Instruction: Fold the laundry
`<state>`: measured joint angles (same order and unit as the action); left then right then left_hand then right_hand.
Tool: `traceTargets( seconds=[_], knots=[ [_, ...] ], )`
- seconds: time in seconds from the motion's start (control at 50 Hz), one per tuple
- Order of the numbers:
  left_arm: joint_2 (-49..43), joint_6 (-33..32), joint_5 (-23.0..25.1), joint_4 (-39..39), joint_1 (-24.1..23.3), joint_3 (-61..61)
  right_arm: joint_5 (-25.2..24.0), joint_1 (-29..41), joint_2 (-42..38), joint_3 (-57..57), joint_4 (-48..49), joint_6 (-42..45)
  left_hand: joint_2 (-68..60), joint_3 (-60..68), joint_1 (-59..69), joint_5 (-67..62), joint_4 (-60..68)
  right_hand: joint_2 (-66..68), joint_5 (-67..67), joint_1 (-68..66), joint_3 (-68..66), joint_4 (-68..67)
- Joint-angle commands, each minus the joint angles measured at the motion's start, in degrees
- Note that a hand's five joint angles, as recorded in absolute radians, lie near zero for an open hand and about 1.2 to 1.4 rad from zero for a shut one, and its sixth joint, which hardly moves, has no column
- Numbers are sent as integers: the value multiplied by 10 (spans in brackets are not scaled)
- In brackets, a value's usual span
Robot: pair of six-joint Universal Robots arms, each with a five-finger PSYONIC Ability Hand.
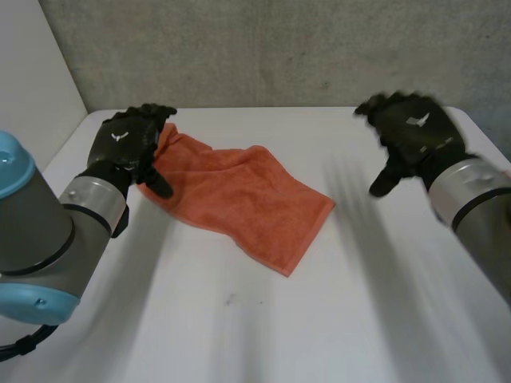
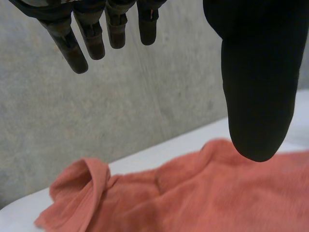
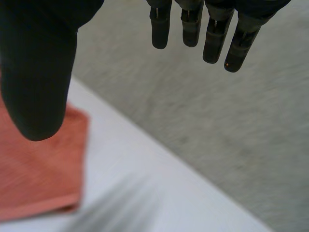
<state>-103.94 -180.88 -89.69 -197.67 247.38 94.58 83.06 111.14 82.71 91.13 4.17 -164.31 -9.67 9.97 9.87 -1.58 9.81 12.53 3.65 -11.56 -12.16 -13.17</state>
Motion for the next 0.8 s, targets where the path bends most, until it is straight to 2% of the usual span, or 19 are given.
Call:
traceTargets(
  seconds=[0.02, 0.12, 0.18, 0.22, 0.26, 0.36, 0.48, 0.66, 0.8],
  knots=[
    [-35, -86, 0, -3, 13, -8, -40, 49, -87, -12, -33, 44, -10, 7, 9, 9, 9, -25, -37, 16, 22, 32],
    [-36, -94, -1, -3, 16, -8, -37, 83, -151, -39, -32, 48, -9, 6, 7, 10, 7, -25, -37, 16, 22, 32],
    [-32, -94, -3, -3, 16, -2, -33, 96, -195, -64, -32, 13, -9, 6, 7, 10, 7, -6, -17, -4, 2, 12],
    [-30, -93, -4, -2, 16, 1, -33, 105, -215, -78, -31, -21, -7, 4, 5, 12, 6, 4, -7, -14, -8, 2],
    [-29, -93, -4, -1, 18, 9, -33, 114, -255, -109, -29, -99, -7, 4, 5, 12, 6, 28, 16, -37, -31, -21],
    [-25, -92, -3, -2, 30, 21, -33, 120, -304, -136, -24, -163, -7, 4, 5, 12, 6, 76, 65, -86, -80, -70],
    [-23, -92, -4, -3, 35, 22, -26, 141, -350, -152, -7, -162, -7, 4, 5, 12, 6, 145, 134, -155, -149, -139],
    [-19, -91, -3, -3, 38, 22, -5, 143, -361, -151, 39, -158, -5, 2, 3, 14, 4, 198, 186, -207, -201, -191],
    [-19, -91, -3, -3, 38, 22, -4, 143, -370, -155, 53, -121, -5, 2, 3, 14, 4, 219, 208, -229, -223, -213]
  ],
)
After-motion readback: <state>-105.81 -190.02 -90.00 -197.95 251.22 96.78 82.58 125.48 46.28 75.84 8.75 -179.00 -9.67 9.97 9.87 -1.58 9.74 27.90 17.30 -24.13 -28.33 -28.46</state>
